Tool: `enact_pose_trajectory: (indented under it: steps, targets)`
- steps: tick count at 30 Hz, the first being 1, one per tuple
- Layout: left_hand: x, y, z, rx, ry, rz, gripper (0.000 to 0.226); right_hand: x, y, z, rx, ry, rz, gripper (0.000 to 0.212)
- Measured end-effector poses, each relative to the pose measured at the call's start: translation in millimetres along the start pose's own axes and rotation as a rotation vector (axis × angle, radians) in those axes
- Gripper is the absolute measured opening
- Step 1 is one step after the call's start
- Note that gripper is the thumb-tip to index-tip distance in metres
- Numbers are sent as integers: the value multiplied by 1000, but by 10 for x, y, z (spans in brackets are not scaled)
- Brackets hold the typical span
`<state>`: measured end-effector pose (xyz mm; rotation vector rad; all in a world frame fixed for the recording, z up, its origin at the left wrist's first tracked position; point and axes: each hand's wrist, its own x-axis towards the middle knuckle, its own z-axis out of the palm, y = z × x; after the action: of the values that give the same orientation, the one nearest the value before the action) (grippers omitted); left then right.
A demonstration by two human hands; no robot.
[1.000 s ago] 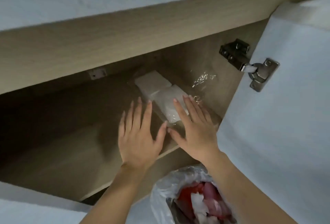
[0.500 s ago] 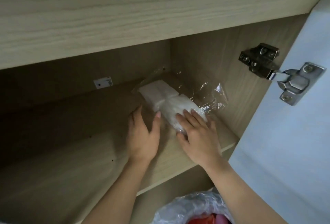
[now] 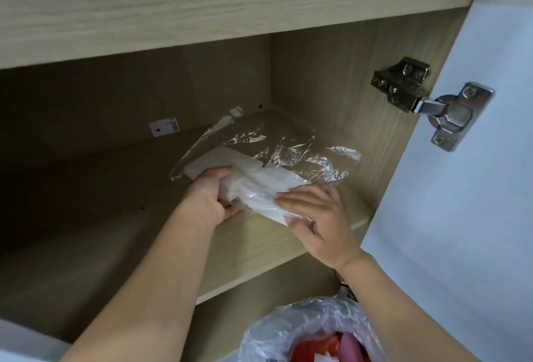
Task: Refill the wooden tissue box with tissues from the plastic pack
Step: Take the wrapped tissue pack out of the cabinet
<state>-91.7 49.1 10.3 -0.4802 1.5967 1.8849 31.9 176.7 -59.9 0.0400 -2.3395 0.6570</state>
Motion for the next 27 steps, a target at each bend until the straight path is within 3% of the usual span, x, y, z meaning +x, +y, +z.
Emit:
enact_pose_trajectory:
  steps: [3, 5, 8, 11, 15, 17, 21, 27]
  targets:
    - [11, -25, -47, 40, 31, 25, 15, -53, -95, -74, 164, -93, 156, 62]
    - [24, -42, -66, 23, 46, 30, 6, -78, -175, -121, 236, 106, 391, 56]
    - [-14, -102, -68, -15, 50, 18, 10, -129, -158, -62, 128, 387, 804, 26]
    - [-45, -156, -97, -26, 63, -16, 22, -152, -187, -35, 265, 356, 1076, 53]
    - [-88, -218, -160, -87, 117, -46, 44, -183, -386, -98, 394, 364, 1190, 58]
    - [-147, -241, -185, -107, 133, -63, 43, -201, -482, -129, 575, 373, 1328, 47]
    - [-318, -292, -284, -132, 137, -117, 27, -247, -607, -260, 1051, 221, 1557, 33]
    - [-592, -331, -375, -263, 88, -207, 15, -234, -814, -378, 986, 339, 1515, 28]
